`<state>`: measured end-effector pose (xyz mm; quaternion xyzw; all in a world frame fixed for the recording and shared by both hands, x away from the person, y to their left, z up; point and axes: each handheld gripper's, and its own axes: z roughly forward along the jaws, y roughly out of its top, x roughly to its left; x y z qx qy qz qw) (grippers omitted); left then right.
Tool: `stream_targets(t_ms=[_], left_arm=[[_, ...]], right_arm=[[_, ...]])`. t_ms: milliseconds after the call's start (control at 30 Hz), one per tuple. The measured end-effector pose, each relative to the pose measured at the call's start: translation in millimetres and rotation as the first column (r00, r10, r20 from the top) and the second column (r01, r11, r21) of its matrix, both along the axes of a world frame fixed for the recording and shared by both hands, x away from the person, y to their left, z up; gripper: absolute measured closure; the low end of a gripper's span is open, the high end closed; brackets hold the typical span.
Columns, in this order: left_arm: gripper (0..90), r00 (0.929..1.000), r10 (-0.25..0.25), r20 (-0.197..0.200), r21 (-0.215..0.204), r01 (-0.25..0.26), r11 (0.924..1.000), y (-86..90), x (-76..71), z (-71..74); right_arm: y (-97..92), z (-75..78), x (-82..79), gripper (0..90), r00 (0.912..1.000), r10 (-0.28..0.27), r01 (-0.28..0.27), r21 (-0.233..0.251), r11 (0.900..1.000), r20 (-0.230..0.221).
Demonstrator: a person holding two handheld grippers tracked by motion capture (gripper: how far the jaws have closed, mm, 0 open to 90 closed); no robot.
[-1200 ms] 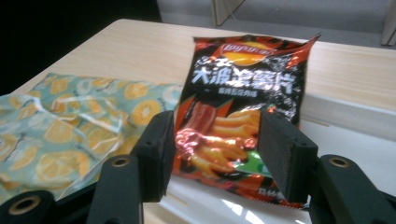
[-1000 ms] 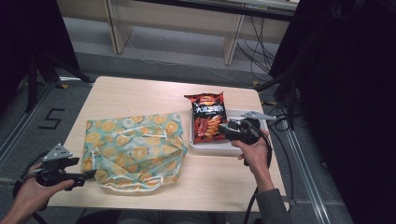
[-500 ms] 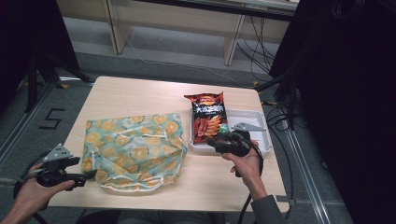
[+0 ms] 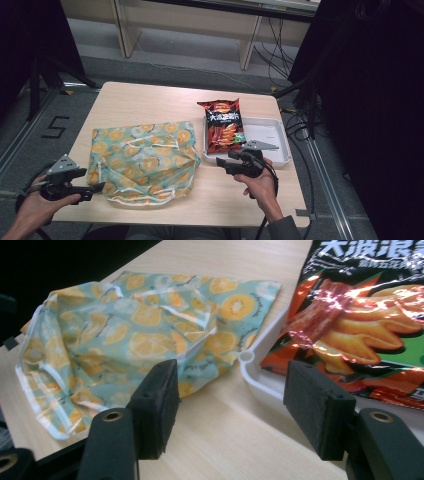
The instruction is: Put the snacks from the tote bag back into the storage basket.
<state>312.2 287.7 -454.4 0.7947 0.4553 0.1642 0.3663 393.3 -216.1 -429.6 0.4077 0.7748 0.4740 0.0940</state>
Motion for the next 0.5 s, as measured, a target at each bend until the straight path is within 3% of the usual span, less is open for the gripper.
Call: stream_targets(t_ms=[100,133,167,200,267,467,500], left_arm=[[18.5,1.0000,0.001,0.000,-0.001,-0.001,1.0000,0.0,-0.1,-0.1],[18.5,1.0000,0.000,0.001,0.000,0.000,1.0000,0.1,-0.1,-0.1],[18.5,1.0000,0.001,0.001,0.000,-0.001,1.0000,-0.1,-0.2,-0.1],[18.5,1.0000,-0.003,-0.002,-0.002,0.003,1.0000,-0.1,0.0,-0.2],[18.5,1.0000,-0.003,-0.008,0.007,0.003,1.0000,-1.1,-0.6,0.4],[18.5,0.9996,-0.017,-0.024,0.014,0.017,0.9998,-0.6,-1.7,1.2],[18.5,0.9996,-0.022,-0.016,0.034,0.023,0.9991,-0.2,-2.0,1.5]], right_arm=[[3.5,-1.7,-4.7,39.1,0.9998,-0.004,0.004,0.005,1.0000,-0.017],[3.5,-1.4,-5.9,39.1,0.9996,-0.005,0.005,-0.014,0.9999,-0.028],[3.0,-3.9,-4.4,39.0,0.9999,0.013,-0.013,-0.020,0.9997,0.005],[4.7,-3.3,-7.2,38.9,0.9996,0.006,-0.006,-0.009,0.9999,-0.027],[3.7,-4.3,-7.7,38.8,0.9998,0.018,-0.018,-0.026,0.9995,-0.005],[5.1,-7.0,-15.3,38.3,0.9994,0.024,-0.024,-0.022,0.9995,-0.026],[4.3,-9.6,-18.8,37.9,0.9993,0.032,-0.033,-0.035,0.9989,-0.020]])
